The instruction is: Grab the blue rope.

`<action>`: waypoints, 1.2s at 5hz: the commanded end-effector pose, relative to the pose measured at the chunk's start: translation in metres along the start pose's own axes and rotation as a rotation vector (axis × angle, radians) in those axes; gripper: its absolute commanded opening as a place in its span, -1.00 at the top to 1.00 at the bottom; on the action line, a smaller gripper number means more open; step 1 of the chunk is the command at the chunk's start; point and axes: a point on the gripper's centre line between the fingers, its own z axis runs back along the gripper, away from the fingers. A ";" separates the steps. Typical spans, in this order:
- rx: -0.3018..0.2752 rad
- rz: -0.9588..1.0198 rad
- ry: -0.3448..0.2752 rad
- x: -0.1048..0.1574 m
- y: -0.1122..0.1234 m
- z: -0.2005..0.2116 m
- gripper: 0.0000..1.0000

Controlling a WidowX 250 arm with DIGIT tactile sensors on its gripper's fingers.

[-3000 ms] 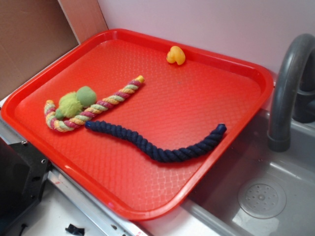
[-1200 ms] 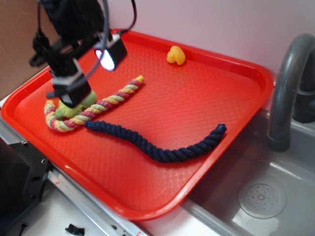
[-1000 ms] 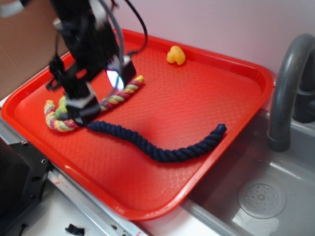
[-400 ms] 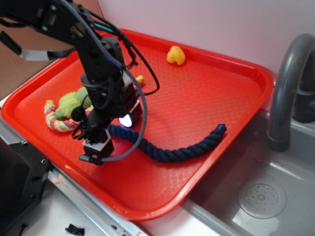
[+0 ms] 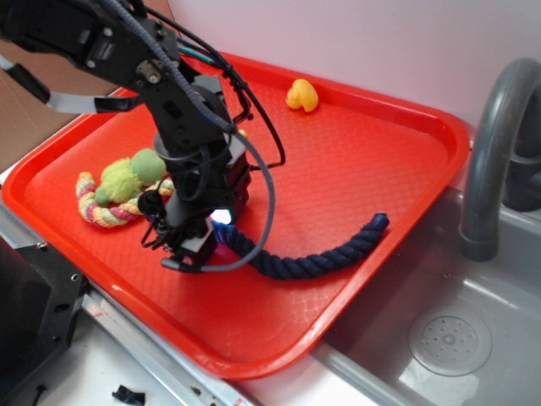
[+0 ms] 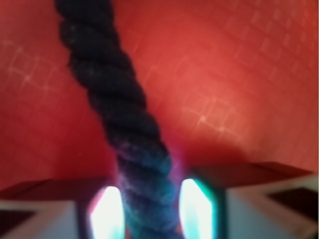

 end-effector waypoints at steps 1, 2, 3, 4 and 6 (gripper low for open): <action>-0.006 0.072 -0.007 0.002 0.003 0.014 1.00; -0.044 0.319 -0.028 -0.006 0.011 0.049 1.00; -0.066 0.569 -0.065 -0.021 0.018 0.098 1.00; -0.075 0.819 -0.063 -0.043 0.021 0.146 1.00; -0.078 1.313 -0.222 -0.088 0.021 0.230 1.00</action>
